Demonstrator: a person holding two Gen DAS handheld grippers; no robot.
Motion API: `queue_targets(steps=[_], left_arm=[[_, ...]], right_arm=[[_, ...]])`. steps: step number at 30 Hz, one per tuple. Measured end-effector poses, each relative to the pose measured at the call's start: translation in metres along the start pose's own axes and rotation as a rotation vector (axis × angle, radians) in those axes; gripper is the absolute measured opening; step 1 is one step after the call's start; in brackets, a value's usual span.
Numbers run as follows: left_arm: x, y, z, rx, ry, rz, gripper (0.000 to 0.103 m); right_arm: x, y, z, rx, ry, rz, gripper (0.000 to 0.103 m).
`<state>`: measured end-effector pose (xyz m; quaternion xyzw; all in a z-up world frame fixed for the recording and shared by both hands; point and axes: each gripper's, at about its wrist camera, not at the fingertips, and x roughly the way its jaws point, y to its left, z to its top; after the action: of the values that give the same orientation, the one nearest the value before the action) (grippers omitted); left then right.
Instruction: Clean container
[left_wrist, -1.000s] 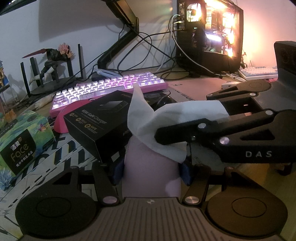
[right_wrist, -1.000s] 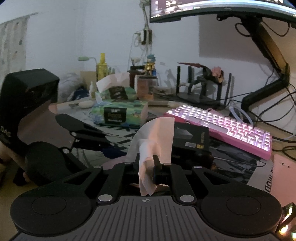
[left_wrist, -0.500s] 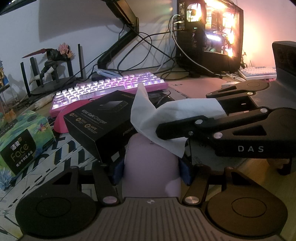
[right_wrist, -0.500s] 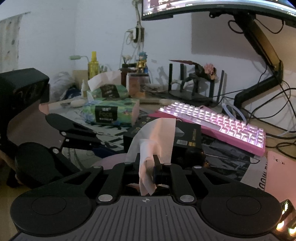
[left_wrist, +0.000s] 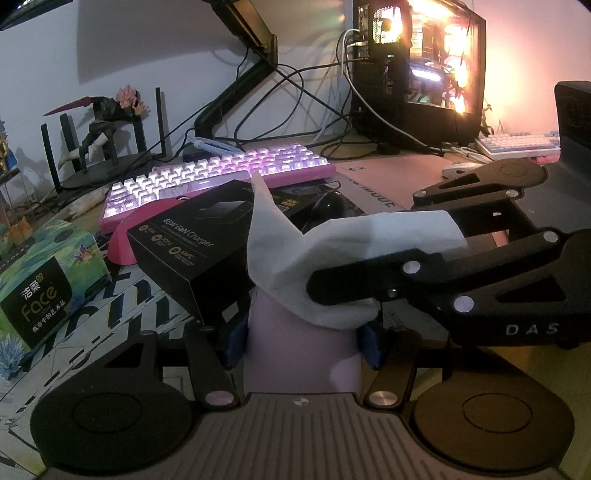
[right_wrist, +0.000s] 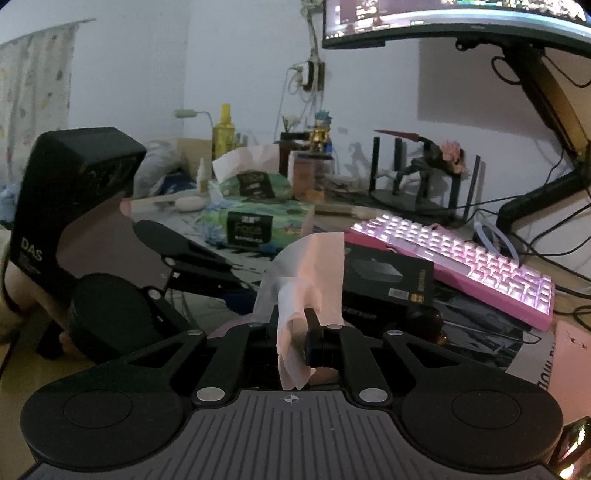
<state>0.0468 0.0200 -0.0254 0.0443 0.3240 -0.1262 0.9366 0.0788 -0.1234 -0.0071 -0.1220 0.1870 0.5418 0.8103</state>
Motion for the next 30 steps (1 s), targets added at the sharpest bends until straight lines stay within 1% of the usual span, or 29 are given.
queue_targets(steps=[8, 19, 30], left_arm=[[0.0, 0.0, 0.0, 0.0, 0.0, 0.0, 0.06], [0.0, 0.0, 0.0, 0.0, 0.0, 0.0, 0.06], [0.0, 0.0, 0.0, 0.0, 0.0, 0.0, 0.06]], right_arm=[[-0.001, -0.005, 0.0, 0.028, 0.002, -0.02, 0.013], [0.0, -0.015, -0.001, 0.064, 0.017, -0.083, 0.013], [0.003, -0.017, -0.001, 0.066, 0.038, -0.122, 0.013]])
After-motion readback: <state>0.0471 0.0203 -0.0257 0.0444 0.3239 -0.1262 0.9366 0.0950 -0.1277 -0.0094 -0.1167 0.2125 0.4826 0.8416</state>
